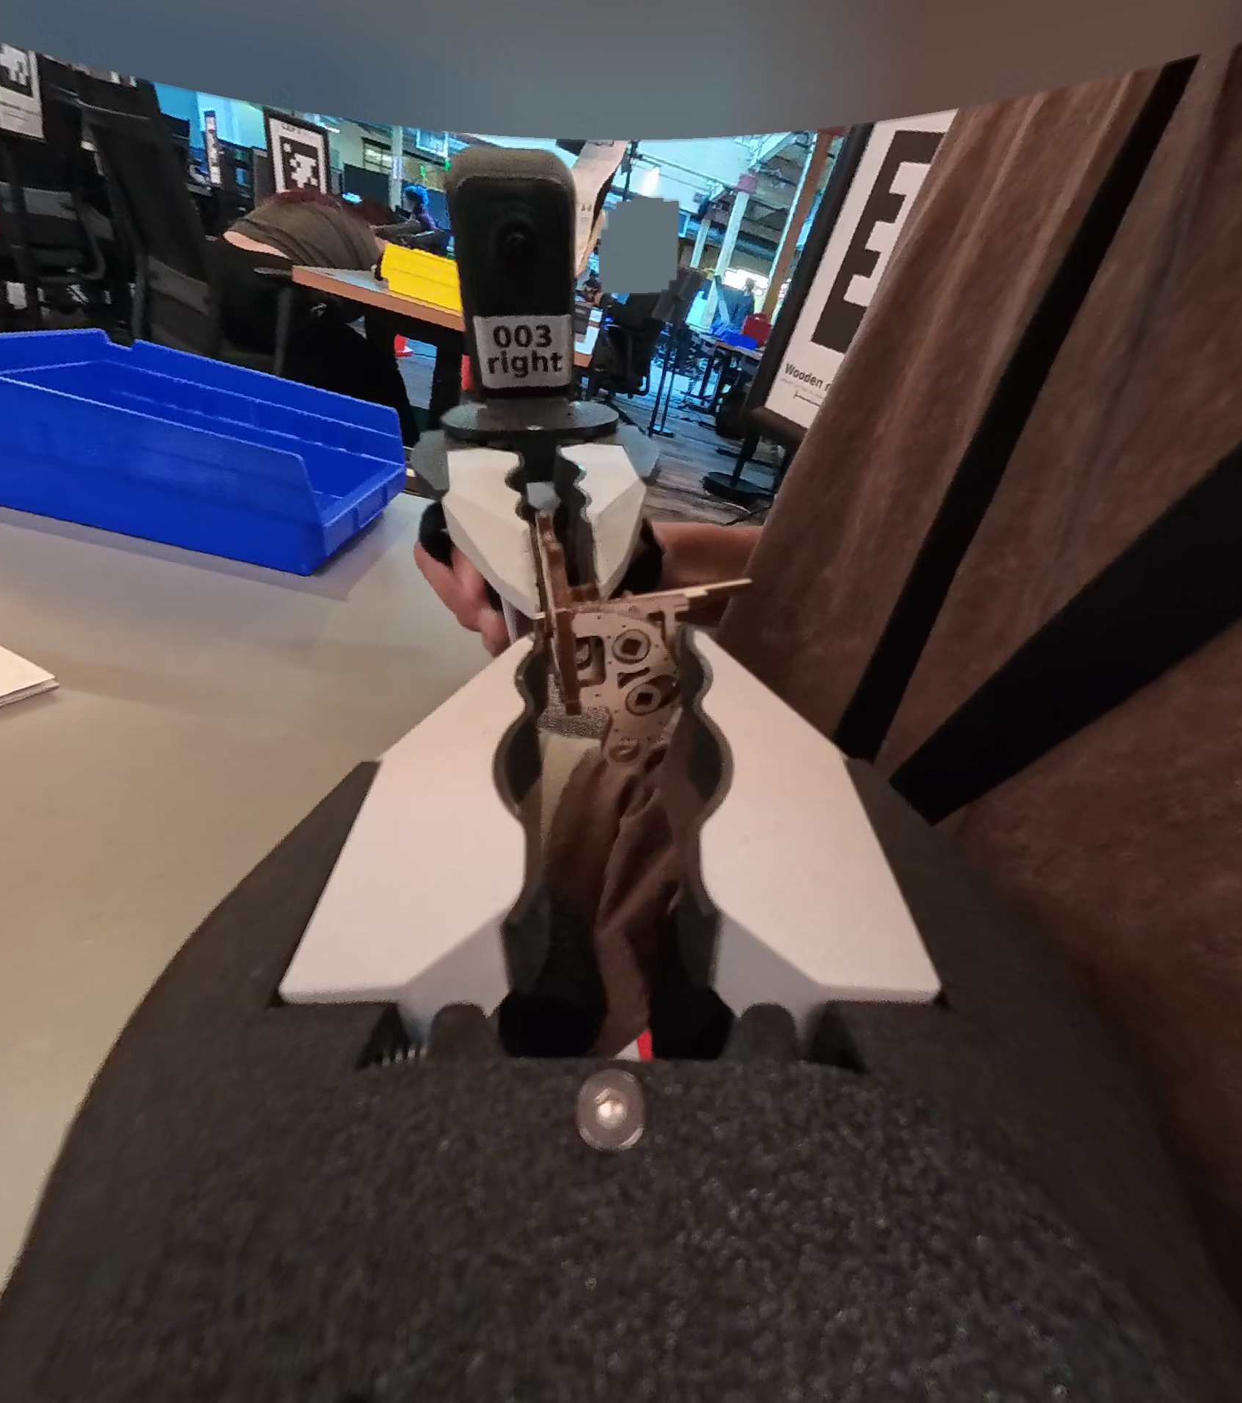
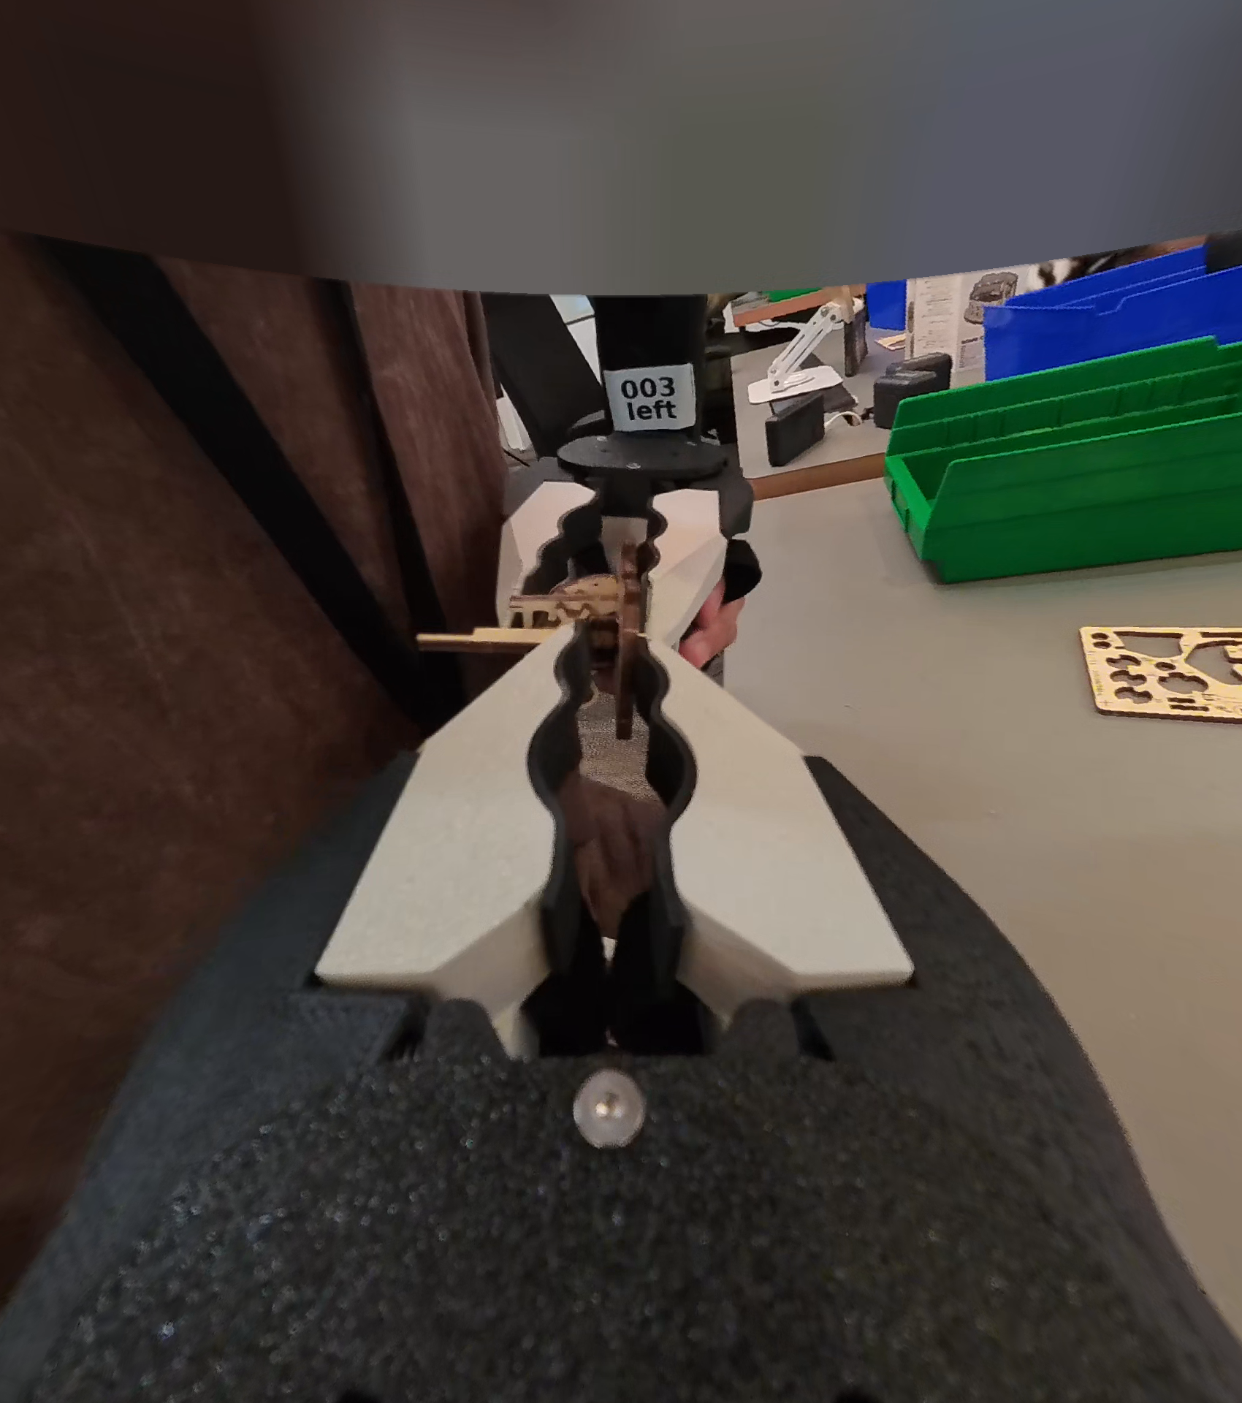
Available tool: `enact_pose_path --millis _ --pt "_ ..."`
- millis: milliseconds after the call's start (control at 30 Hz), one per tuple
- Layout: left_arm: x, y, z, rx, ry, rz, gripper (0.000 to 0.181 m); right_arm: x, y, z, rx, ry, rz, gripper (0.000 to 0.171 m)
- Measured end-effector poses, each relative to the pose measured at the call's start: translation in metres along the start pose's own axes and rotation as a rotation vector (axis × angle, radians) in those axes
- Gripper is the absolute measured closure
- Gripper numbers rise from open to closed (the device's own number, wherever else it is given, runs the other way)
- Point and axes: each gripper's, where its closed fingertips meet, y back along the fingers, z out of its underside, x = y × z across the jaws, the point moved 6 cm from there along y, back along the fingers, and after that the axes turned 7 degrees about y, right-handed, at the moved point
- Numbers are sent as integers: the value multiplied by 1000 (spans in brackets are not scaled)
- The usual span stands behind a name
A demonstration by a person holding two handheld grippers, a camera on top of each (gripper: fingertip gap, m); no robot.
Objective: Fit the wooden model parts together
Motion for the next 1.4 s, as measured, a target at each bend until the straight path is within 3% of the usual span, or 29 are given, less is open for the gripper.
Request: enact_pose_path --millis 433,567,1400 --pt "-2 0 1 11 -4 -8 152 1 -1 1 -17 -6 -1 160" --pt "-3 1 0 18 -9 -20 144 1 -2 1 -23 -2 1 159" --pt "-6 0 7 -38 -26 -100 152 3 -1 9 -75 26 41 160"
